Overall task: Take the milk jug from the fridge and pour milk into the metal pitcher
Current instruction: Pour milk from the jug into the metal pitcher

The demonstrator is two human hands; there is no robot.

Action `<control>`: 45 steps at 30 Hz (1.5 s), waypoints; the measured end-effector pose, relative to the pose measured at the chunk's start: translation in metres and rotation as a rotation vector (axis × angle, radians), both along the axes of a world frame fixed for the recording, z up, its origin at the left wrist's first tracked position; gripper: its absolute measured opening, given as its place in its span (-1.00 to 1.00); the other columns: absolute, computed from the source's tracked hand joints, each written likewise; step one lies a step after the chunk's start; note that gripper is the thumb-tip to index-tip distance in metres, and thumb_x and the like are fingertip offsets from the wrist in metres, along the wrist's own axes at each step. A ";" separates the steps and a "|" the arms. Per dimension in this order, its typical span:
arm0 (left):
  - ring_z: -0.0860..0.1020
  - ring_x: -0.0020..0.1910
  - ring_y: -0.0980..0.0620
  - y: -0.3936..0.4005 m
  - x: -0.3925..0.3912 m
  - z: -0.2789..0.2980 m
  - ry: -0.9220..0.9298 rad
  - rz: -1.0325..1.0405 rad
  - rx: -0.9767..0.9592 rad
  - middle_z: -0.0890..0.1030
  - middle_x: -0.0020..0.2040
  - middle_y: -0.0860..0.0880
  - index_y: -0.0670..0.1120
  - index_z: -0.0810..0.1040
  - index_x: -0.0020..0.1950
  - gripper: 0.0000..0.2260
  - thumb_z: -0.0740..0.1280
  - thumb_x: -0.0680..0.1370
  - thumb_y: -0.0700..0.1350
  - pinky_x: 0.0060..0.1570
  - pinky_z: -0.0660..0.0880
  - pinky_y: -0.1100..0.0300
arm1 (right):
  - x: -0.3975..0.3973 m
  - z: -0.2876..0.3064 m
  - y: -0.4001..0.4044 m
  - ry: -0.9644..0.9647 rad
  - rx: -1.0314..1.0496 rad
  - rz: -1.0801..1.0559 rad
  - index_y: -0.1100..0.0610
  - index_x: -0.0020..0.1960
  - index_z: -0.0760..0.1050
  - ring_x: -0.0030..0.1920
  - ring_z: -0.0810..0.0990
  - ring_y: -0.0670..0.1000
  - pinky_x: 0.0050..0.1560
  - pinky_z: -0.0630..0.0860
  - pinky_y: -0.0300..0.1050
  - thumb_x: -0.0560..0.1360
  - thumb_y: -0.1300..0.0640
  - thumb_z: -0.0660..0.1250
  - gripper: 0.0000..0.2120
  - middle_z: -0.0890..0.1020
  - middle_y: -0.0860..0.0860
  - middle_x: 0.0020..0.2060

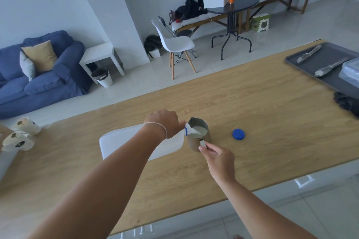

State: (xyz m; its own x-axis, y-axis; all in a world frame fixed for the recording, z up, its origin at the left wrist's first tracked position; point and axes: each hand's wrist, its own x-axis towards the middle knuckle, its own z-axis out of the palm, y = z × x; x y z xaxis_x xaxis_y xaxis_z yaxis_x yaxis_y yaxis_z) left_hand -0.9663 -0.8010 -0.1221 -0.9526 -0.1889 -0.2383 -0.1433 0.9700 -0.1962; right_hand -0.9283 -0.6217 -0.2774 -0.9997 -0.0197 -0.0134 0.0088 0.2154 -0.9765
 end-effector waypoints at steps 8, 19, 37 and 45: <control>0.51 -0.12 -0.10 0.000 -0.001 0.002 0.003 -0.004 -0.006 0.45 -0.24 0.00 -0.02 0.42 -0.18 -0.57 0.06 0.62 0.29 -0.15 0.42 0.07 | 0.001 0.000 0.000 -0.013 0.001 0.003 0.16 0.22 0.66 -0.10 0.68 -0.30 -0.05 0.55 -0.47 0.49 0.07 0.52 -0.66 0.76 -0.06 -0.03; 0.51 -0.15 -0.09 0.004 0.000 0.006 0.008 -0.023 -0.035 0.42 -0.29 0.02 -0.03 0.48 -0.13 -0.56 0.05 0.62 0.28 -0.19 0.37 0.08 | 0.001 -0.002 0.001 -0.014 -0.003 0.002 0.15 0.23 0.66 -0.03 0.71 -0.20 -0.02 0.58 -0.39 0.49 0.04 0.52 -0.64 0.76 -0.06 -0.02; 0.50 -0.11 -0.09 0.007 -0.003 0.010 0.009 -0.013 -0.051 0.49 -0.16 -0.01 -0.02 0.46 -0.12 -0.58 0.06 0.62 0.28 -0.13 0.39 0.06 | 0.001 -0.004 0.000 -0.018 -0.022 0.003 0.14 0.23 0.66 -0.06 0.69 -0.26 -0.05 0.56 -0.44 0.48 0.03 0.52 -0.64 0.75 -0.09 -0.01; 0.52 -0.11 -0.09 0.011 -0.005 0.011 -0.002 -0.024 -0.070 0.52 -0.16 -0.01 -0.02 0.47 -0.09 -0.58 0.06 0.62 0.29 -0.13 0.41 0.07 | 0.001 -0.007 0.001 -0.022 -0.029 -0.002 0.13 0.22 0.66 -0.05 0.70 -0.25 -0.02 0.57 -0.40 0.48 0.00 0.52 -0.64 0.75 -0.11 -0.02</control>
State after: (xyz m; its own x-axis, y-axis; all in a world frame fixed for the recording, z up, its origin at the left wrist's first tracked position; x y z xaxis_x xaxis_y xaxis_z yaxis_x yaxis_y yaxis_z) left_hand -0.9712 -0.7905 -0.1111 -0.9566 -0.1826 -0.2270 -0.1202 0.9571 -0.2636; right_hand -0.9278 -0.6211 -0.2843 -0.9992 -0.0185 -0.0346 0.0306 0.1865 -0.9820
